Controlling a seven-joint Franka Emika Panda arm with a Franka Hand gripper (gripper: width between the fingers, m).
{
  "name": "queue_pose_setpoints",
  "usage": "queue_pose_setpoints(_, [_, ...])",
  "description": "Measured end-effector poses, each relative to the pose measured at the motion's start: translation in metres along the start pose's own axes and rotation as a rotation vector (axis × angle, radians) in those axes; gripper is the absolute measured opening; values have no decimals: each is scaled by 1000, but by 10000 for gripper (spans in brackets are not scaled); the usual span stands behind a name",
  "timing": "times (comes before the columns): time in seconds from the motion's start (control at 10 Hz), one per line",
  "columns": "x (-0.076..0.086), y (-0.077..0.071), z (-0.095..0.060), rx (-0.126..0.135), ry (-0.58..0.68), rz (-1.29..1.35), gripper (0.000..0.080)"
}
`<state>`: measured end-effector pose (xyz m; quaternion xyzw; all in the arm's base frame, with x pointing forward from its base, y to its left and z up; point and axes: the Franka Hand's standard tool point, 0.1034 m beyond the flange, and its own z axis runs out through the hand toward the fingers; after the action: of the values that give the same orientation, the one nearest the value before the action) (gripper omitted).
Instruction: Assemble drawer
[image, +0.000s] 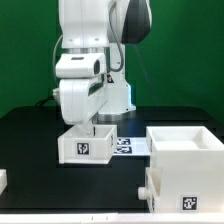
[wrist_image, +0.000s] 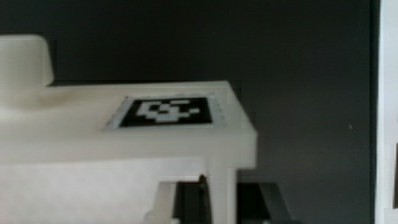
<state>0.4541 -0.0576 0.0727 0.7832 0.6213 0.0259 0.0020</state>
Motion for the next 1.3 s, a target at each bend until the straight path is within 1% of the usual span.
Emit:
queue_pose_setpoints(0.3, [-2,1,1,2,-2,-27,38])
queue_pose_setpoints(0.4, [-6,14,-2,-2,-7,-107,38])
queue_pose_setpoints(0.5, [2,33,-3,-11,-7,-134,38])
queue_pose_setpoints(0.6, [20,53,-1,-19,-6,-168,38])
queue_pose_setpoints(0.7, [38,65,3,-21,-6,-196,38])
queue_pose_setpoints(0.8, [48,68,5,-26,-1,-212,38])
queue_pose_setpoints(0.9, [43,67,6,-22,-3,-205,38])
queue_pose_setpoints(1.0, [43,67,6,-20,-3,-203,38])
queue_pose_setpoints(1.2, [43,66,7,-19,-3,-202,38])
queue_pose_setpoints(1.3, [46,68,6,-21,-6,-183,38])
